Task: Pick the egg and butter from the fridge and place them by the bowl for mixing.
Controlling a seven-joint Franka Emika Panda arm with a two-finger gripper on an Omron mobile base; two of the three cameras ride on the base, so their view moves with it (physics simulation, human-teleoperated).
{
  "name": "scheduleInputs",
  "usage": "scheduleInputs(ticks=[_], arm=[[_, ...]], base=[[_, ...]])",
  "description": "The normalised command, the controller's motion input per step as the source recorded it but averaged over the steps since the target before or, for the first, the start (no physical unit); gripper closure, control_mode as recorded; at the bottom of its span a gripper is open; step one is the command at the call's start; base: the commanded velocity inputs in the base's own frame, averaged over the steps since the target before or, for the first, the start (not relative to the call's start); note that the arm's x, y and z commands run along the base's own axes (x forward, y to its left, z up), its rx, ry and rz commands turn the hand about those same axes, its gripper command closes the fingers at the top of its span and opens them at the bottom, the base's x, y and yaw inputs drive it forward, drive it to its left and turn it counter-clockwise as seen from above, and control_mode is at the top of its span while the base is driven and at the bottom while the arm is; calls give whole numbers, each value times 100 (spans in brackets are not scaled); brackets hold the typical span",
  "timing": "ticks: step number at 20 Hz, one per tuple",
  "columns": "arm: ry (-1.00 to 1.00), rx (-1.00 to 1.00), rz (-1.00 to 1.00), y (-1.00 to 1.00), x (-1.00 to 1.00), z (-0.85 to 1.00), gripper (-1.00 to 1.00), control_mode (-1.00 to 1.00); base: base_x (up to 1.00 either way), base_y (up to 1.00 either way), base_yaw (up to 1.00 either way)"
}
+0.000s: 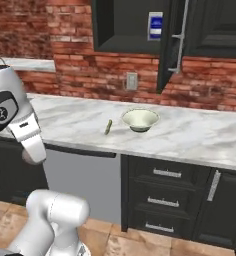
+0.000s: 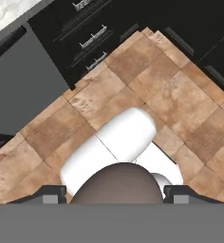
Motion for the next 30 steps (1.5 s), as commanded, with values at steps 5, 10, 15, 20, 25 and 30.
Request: scheduleInputs(ticks=[5, 10, 15, 20, 25, 30], arm=[[0, 0, 0, 0, 0, 0, 100, 100], [0, 0, 0, 0, 0, 0, 100, 100], [0, 0, 0, 0, 0, 0, 100, 100], [0, 0, 0, 0, 0, 0, 100, 100], [0, 0, 0, 0, 0, 0, 100, 100], [0, 0, 0, 0, 17, -15, 100, -100]], base=[[89, 21, -11], [86, 12, -14], [60, 28, -3], [48, 18, 0], [32, 8, 0], [10, 2, 0]])
